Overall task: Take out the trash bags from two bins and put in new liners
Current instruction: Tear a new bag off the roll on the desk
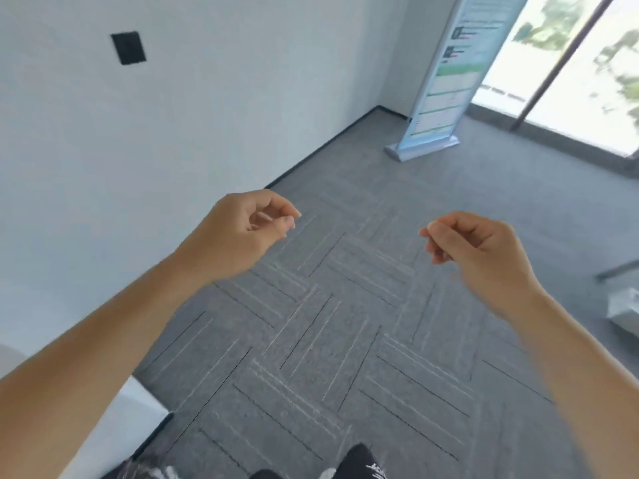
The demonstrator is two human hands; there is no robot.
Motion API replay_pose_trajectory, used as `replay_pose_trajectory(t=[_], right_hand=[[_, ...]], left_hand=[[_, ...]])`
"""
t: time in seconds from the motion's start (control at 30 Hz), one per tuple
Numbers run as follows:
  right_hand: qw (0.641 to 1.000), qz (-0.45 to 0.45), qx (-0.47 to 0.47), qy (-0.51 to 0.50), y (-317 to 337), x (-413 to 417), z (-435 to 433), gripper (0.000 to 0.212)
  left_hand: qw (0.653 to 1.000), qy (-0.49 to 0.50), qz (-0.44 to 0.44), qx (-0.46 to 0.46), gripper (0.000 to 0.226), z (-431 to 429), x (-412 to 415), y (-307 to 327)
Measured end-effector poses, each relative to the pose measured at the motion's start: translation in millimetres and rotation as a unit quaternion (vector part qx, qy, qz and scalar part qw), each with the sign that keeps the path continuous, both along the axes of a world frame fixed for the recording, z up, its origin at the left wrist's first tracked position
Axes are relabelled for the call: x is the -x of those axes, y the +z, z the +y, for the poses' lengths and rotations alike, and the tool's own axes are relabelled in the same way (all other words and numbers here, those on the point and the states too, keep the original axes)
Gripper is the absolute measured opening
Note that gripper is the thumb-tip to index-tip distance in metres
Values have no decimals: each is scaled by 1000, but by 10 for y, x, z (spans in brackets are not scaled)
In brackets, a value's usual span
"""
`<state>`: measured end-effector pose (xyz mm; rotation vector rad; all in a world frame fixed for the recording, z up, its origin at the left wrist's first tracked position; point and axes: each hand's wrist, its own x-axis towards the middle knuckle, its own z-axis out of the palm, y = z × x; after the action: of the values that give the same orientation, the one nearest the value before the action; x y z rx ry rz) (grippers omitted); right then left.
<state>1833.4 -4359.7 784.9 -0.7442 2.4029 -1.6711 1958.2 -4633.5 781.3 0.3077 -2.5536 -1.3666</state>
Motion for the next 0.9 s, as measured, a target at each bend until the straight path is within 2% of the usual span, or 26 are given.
replay_pose_trajectory(t=[0.2,0.37,0.5,0.57,0.63,0.73,0.9], right_hand=[[987,25,36,-154,200,773,1001,20],[955,63,71,-281,216,1815,1994,22],[944,47,97,-313,290,2659,2671,29],[931,-7,179,-319,347,3064,2961,37],[910,-48,239,-335,390,3470,3212,35],[902,-56,242,-353,376,4070,3489,19],[888,-35,201,-413,229,5239,3862,22]], left_hand=[[993,-110,38,-22,11,780,1636,274],[979,-195,59,-25,10,1740,3156,389],[971,-235,51,-6,10,2417,4244,505],[970,-240,51,8,11,2625,4734,567],[972,-224,68,2,9,2785,5218,620],[974,-211,79,-9,8,3018,5947,591],[966,-249,58,-35,8,3517,7349,370]])
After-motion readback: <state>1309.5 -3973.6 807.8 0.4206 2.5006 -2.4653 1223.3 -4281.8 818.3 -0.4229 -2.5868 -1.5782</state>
